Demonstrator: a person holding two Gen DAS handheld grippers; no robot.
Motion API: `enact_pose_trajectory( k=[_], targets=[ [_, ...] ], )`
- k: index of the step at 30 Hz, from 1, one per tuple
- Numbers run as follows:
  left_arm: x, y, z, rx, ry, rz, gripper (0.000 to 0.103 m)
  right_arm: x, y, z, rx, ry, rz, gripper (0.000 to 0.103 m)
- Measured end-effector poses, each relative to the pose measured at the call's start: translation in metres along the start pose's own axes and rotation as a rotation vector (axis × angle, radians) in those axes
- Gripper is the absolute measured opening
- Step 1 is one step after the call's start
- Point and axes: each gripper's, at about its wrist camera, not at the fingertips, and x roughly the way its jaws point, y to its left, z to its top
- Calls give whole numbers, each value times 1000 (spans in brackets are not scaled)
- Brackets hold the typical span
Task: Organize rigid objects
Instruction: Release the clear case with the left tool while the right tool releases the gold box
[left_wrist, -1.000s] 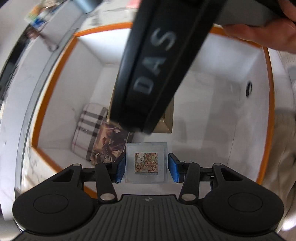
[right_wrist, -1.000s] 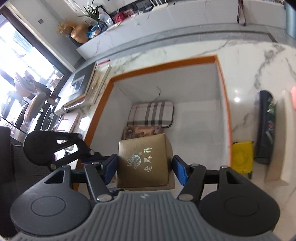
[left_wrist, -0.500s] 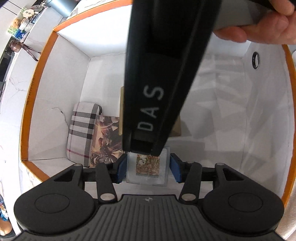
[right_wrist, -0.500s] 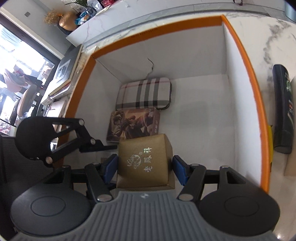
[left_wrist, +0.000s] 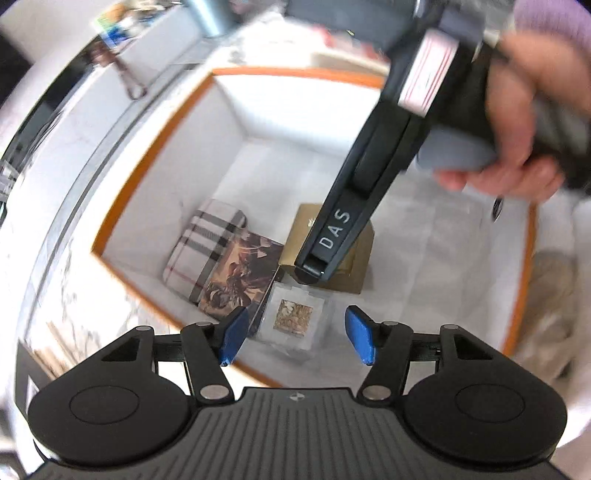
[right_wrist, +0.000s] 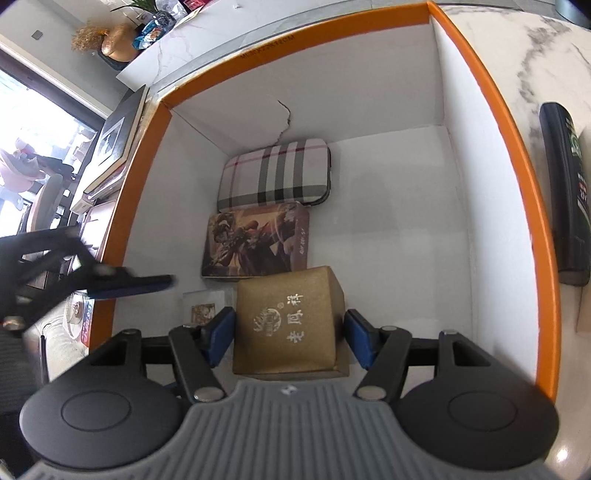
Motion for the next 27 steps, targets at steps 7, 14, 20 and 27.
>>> enact_pose_trajectory(
  k=[7, 14, 20, 27],
  targets=[
    [-30, -5, -4, -152, -62, 26, 79, 10, 8, 1, 35, 21, 14, 65],
    [-50, 4, -25, -268, -71, 61, 82, 12, 14, 3, 13, 20, 10, 67],
    [-49, 10, -41, -390, -21, -1, 69, 3, 16, 0, -75, 37, 36, 71],
    [-45, -7, -50, -388, -10, -33, 43, 16, 41, -14, -236, 129, -61, 76]
  ],
)
